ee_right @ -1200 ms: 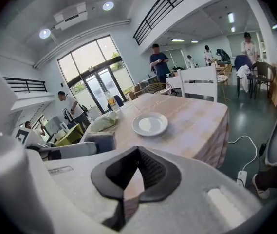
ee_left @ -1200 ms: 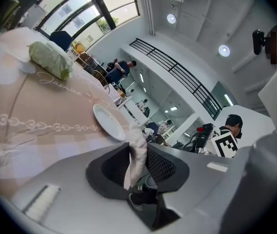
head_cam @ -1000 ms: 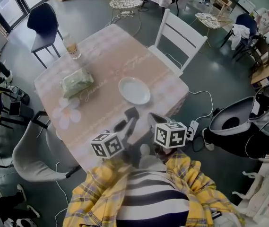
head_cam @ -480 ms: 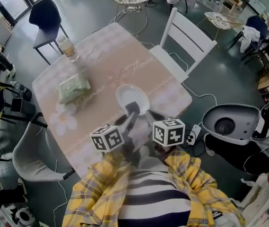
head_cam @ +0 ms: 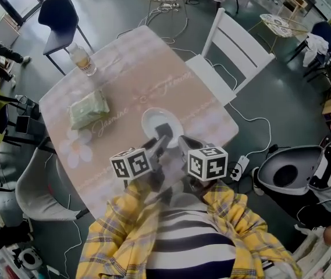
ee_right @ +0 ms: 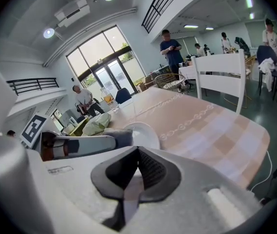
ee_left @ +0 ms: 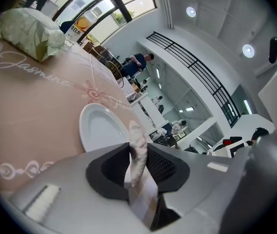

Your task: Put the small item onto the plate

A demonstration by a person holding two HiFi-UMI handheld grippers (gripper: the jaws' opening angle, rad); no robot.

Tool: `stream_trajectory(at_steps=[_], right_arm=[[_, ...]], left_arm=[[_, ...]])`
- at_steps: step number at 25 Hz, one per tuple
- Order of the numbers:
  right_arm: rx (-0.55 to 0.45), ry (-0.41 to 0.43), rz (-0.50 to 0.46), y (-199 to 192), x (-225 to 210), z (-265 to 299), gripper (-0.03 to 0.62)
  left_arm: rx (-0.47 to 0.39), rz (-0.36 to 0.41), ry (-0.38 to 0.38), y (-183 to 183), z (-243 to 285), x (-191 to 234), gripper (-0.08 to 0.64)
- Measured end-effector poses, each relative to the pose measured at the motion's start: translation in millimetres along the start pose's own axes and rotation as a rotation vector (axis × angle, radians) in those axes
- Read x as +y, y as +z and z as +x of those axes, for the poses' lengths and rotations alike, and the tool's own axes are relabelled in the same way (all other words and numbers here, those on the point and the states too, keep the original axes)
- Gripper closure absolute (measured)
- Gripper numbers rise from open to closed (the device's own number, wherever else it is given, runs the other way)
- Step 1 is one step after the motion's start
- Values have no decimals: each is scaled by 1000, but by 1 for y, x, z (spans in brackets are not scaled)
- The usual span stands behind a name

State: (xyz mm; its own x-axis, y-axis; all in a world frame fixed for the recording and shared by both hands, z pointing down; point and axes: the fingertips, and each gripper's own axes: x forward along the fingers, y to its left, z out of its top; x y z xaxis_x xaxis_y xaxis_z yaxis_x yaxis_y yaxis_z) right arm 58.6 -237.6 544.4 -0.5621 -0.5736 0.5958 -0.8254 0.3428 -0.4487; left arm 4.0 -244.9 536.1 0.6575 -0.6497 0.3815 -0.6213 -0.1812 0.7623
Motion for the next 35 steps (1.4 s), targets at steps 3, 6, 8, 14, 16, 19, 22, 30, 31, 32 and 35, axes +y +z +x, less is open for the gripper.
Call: stream_trajectory(at_steps=[3, 6, 8, 14, 16, 19, 22, 30, 31, 32, 35], right_arm=[[3, 10, 1, 3, -1, 4, 592], [5, 15, 1, 5, -3, 7, 592], [5, 14, 2, 7, -4, 8, 592], [9, 12, -3, 12, -7, 10, 592], [10, 12, -2, 13, -7, 11, 592], [13, 14, -3, 14, -5, 12, 592], [13, 16, -6, 15, -2, 14, 592], [8, 5, 1, 14, 0, 14, 592], [7, 4, 2, 14, 0, 14, 592], [6, 3, 2, 14, 1, 13, 592], [6, -1, 2, 13, 2, 13, 592]], left_arm=[[28, 1, 8, 1, 6, 4, 469], [69, -13, -3, -1, 12, 5, 469], [90, -21, -3, -2, 16, 6, 469], [125, -8, 34, -4, 22, 14, 469], [128, -11, 35, -3, 24, 14, 469], [137, -1, 41, -3, 24, 15, 471], [157, 57, 71, -3, 25, 17, 472], [167, 312, 180, 4, 23, 21, 362], [168, 350, 198, 5, 23, 22, 344], [166, 384, 215, 6, 23, 24, 315], [149, 446, 252, 12, 21, 27, 276]])
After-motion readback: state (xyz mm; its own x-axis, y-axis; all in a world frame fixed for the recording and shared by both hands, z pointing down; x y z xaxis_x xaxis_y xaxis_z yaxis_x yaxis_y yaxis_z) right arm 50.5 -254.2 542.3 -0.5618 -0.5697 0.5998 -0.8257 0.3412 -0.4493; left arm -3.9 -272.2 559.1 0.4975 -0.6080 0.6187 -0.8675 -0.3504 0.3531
